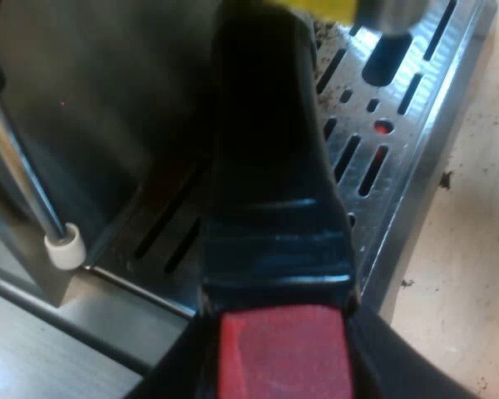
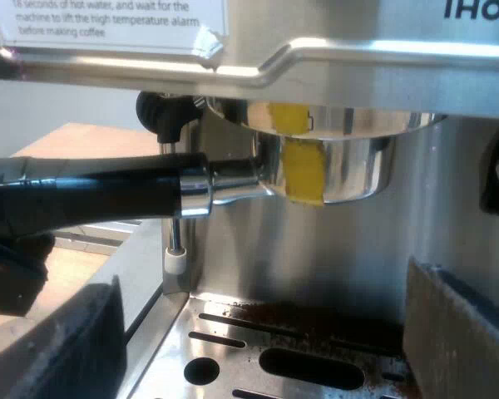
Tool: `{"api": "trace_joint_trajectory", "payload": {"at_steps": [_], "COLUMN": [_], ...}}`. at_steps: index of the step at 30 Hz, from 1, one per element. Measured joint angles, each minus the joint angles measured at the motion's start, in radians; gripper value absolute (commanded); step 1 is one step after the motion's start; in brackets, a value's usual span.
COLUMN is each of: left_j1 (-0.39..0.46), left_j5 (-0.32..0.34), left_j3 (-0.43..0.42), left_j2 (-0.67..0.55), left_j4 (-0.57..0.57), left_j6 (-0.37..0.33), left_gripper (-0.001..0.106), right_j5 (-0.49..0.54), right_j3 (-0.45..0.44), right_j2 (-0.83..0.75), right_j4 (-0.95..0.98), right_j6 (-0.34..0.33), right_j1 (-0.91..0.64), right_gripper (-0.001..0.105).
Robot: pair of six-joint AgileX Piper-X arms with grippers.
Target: Put the handle in the coffee machine
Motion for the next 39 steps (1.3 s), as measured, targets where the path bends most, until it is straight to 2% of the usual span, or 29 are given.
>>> {"api": "trace_joint_trajectory", "payload": {"at_steps": [11,22,35,38,39], "left_j1": [0.000,0.000,0.004,0.004,0.004], "left_j5": [0.001,0.006,0.016,0.016,0.016], "left_j3": [-0.025,-0.065,-0.072,-0.073,-0.073], "left_j2": [0.000,0.005,-0.009,-0.009,-0.009], "left_j4": [0.016,0.100,0.154,0.154,0.154], "left_j6": [0.000,0.000,0.039,0.042,0.044], "left_gripper": [0.000,0.000,0.000,0.000,0.000], "right_j5": [0.000,0.000,-0.131,-0.151,-0.156], "right_j3": [0.000,0.000,0.000,0.000,0.000], "right_j2": [0.000,0.000,0.002,0.017,0.028], "right_j4": [0.000,0.000,0.022,0.025,0.021], "right_j6": [0.000,0.000,0.016,0.021,0.021], "right_j1": [0.000,-0.002,-0.095,-0.110,-0.113], "right_gripper": [0.071,0.071,0.071,0.066,0.059]}}
